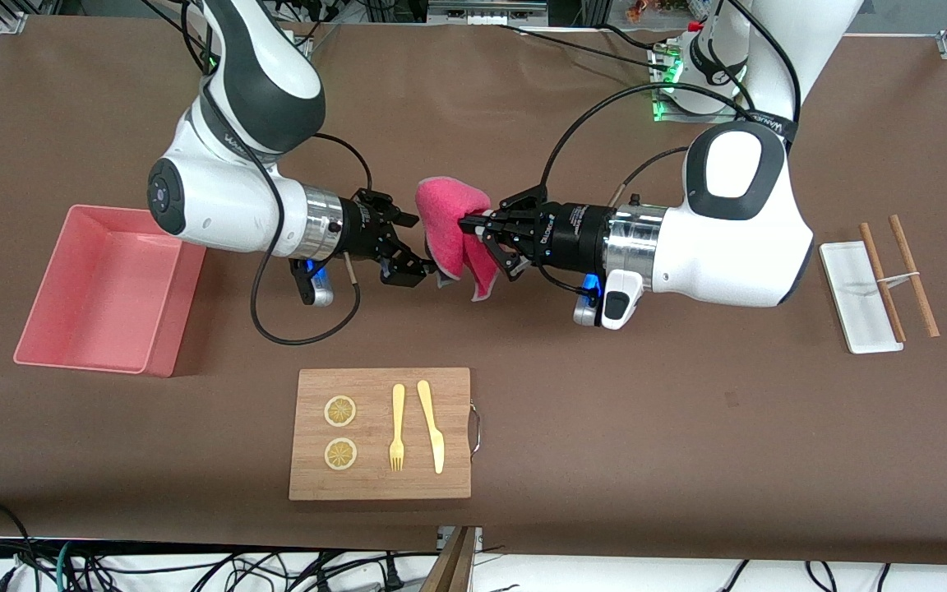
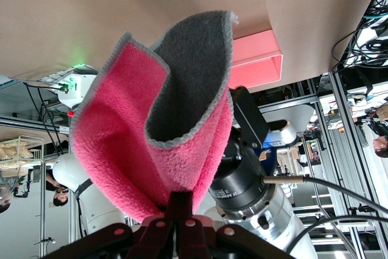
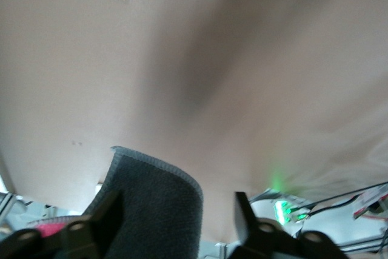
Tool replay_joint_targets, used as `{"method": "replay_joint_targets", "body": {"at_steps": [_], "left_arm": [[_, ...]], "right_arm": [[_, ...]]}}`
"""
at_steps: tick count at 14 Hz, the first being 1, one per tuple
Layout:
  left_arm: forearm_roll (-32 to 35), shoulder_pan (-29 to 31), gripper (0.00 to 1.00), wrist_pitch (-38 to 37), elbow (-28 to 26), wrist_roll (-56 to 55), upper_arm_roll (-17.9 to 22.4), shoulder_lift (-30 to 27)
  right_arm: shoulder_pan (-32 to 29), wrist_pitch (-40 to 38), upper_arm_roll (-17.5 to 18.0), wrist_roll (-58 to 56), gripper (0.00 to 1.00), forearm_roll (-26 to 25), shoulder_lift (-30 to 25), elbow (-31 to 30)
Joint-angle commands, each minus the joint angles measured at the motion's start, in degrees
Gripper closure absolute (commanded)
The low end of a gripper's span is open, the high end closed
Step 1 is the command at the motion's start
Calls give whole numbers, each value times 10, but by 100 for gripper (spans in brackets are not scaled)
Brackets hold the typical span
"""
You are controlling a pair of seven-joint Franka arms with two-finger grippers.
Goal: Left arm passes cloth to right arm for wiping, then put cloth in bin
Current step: 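Grasp the cloth with the right gripper and open the left gripper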
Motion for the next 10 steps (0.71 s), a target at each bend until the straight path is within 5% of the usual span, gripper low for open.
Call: {"method": "replay_joint_targets", "body": {"at_steps": [1,5,10], "left_arm": [[-11,0,100,-4,7,-13,3,-1],[-11,0,100,-4,7,-13,3,-1],[-11,0,100,-4,7,-14,4,-1]], "right_arm": [[1,21,2,20,41,50,3,-11],[3,26,3,23,100,52,6,-10],[3,26,3,31,100,51,6,-7]]}}
